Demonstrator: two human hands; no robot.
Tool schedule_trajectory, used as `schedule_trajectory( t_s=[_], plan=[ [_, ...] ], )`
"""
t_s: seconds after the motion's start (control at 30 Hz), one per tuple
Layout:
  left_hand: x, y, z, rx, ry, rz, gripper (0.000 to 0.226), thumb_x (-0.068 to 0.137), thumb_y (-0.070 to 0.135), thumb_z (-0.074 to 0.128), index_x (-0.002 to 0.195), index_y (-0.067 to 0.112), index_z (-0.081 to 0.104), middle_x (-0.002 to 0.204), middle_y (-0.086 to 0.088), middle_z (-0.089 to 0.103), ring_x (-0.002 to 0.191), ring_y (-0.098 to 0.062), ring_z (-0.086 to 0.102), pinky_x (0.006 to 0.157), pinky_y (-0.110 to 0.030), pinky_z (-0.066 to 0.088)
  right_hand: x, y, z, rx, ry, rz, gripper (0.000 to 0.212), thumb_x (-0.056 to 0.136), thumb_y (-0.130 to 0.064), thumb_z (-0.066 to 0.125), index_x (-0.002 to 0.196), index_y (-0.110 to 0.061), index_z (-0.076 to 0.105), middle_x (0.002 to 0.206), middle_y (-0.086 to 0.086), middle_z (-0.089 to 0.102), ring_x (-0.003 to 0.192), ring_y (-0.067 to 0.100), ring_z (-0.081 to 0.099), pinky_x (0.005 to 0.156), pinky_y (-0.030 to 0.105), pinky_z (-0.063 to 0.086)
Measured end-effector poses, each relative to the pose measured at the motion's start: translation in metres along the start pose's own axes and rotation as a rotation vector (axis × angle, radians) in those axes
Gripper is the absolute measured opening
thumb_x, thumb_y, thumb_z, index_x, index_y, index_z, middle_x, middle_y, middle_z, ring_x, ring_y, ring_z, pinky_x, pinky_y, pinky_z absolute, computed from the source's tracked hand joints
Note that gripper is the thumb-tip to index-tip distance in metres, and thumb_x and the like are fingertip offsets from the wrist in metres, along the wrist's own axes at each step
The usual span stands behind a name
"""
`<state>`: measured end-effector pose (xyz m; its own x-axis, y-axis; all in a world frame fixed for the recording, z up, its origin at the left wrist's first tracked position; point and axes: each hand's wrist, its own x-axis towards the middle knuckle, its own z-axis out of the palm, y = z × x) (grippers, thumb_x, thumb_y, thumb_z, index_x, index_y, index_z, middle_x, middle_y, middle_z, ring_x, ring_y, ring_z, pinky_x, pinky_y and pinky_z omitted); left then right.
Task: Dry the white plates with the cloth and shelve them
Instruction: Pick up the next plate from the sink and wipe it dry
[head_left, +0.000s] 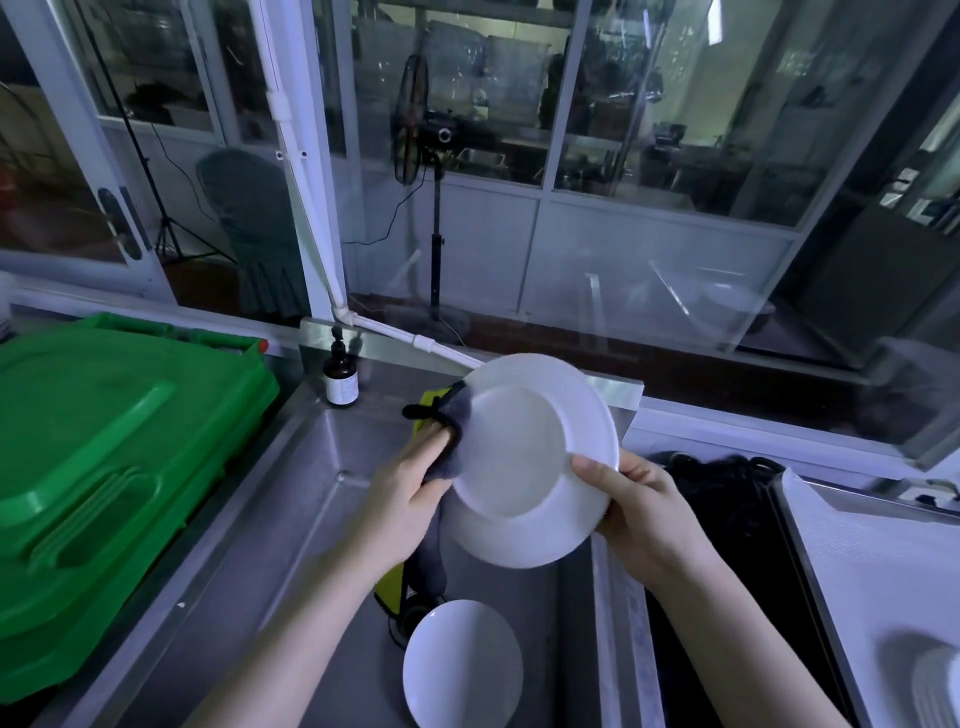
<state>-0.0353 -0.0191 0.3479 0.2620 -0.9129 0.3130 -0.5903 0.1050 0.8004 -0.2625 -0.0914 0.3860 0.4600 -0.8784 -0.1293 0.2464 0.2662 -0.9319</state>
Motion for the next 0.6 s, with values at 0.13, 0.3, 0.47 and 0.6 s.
schedule_trajectory(
  t_s=[0.13,0.3,0.47,0.6],
  plan=[
    [-0.033,-0.001,0.014,0.119,0.092,0.034,0.027,0.089,-0.001,0.060,0.111,0.012,0.056,0.074,0.009,0.057,0.069,0.007,0.054,0.067,-0.007,0.035,0.006,0.003,0.000,0.173,0.084,0.017,0.033,0.077,-0.014,0.069,0.107,0.000,0.073,0.106,0.019,0.075,0.086,0.027,0.074,0.065,0.033,0.060],
    [-0.052,0.032,0.045,0.097,-0.053,0.216,0.049,0.086,0.002,0.043,0.131,0.016,0.055,0.134,0.000,0.053,0.131,-0.010,0.041,0.113,-0.013,0.022,0.017,0.017,0.013,0.371,0.191,0.047,0.037,0.086,-0.014,0.063,0.120,0.000,0.065,0.119,0.021,0.070,0.099,0.027,0.071,0.084,0.034,0.061],
    [-0.039,0.023,0.041,0.227,-0.131,0.341,0.048,0.081,-0.002,0.041,0.124,0.001,0.062,0.139,-0.011,0.054,0.140,-0.021,0.035,0.121,-0.036,0.020,0.016,0.018,0.014,0.403,0.210,0.073,0.048,0.083,-0.017,0.064,0.127,-0.001,0.061,0.126,0.023,0.066,0.103,0.029,0.069,0.083,0.034,0.061],
    [-0.036,0.006,0.029,0.110,-0.019,0.120,0.048,0.090,-0.008,0.055,0.137,0.004,0.053,0.148,-0.006,0.046,0.143,-0.023,0.037,0.116,-0.030,0.030,0.016,0.004,0.006,0.460,0.241,0.017,0.044,0.085,-0.014,0.065,0.127,-0.003,0.061,0.120,0.015,0.071,0.097,0.022,0.074,0.072,0.028,0.061]
  ],
)
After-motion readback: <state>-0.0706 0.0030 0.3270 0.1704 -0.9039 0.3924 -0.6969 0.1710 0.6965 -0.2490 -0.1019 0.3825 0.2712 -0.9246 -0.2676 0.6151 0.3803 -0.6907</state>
